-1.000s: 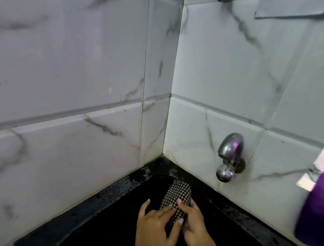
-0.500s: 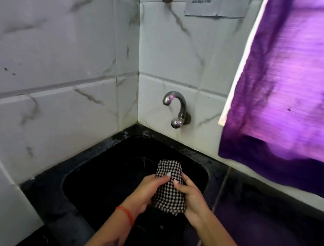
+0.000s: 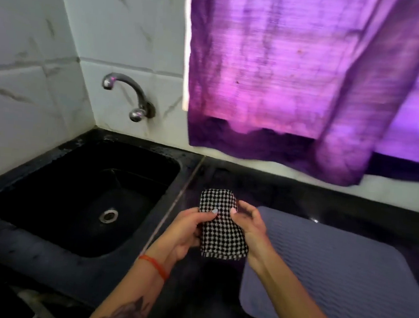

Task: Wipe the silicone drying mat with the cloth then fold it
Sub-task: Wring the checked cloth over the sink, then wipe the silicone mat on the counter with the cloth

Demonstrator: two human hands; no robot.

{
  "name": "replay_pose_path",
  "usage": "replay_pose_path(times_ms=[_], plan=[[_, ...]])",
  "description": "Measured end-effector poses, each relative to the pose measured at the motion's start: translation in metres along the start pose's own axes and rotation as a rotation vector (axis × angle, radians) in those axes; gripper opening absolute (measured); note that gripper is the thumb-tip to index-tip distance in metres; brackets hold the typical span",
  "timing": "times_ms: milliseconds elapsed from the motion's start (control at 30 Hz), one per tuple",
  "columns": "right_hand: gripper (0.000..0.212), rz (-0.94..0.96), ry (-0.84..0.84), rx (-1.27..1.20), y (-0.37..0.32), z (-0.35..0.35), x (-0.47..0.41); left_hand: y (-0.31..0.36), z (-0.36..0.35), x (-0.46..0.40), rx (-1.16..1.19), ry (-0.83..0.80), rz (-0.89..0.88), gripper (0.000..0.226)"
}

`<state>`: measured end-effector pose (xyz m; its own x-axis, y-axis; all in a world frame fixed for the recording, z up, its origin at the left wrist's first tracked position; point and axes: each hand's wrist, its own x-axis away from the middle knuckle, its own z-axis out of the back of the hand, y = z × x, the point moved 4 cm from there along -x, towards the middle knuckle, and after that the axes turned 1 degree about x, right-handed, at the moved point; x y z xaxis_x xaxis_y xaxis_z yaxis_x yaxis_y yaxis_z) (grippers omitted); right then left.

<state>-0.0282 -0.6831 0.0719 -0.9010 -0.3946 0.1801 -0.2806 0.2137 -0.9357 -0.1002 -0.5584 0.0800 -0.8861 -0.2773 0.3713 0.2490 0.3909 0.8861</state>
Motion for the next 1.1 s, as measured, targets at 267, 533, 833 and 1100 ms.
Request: replay_pose_path(times_ms=[267, 533, 833, 1100], plan=[[0.048, 0.138, 0.149, 0.634, -0.010, 0.124, 0.072, -0.062, -0.122, 0.030, 0.003, -0.199, 0.081, 0.032], [0.100, 0.228, 0.300, 0.791, -0.019, 0.190, 0.110, -0.095, -0.199, 0.032, -0.023, -0.386, 0.189, 0.030], [0.046, 0.107, 0.349, 0.443, -0.013, 0.225, 0.105, -0.113, -0.229, 0.016, -0.121, -0.439, 0.171, 0.024], [0.037, -0.136, 0.462, -0.331, 0.003, 0.260, 0.093, -0.081, -0.138, -0.043, -0.984, 0.093, -0.518, 0.012]])
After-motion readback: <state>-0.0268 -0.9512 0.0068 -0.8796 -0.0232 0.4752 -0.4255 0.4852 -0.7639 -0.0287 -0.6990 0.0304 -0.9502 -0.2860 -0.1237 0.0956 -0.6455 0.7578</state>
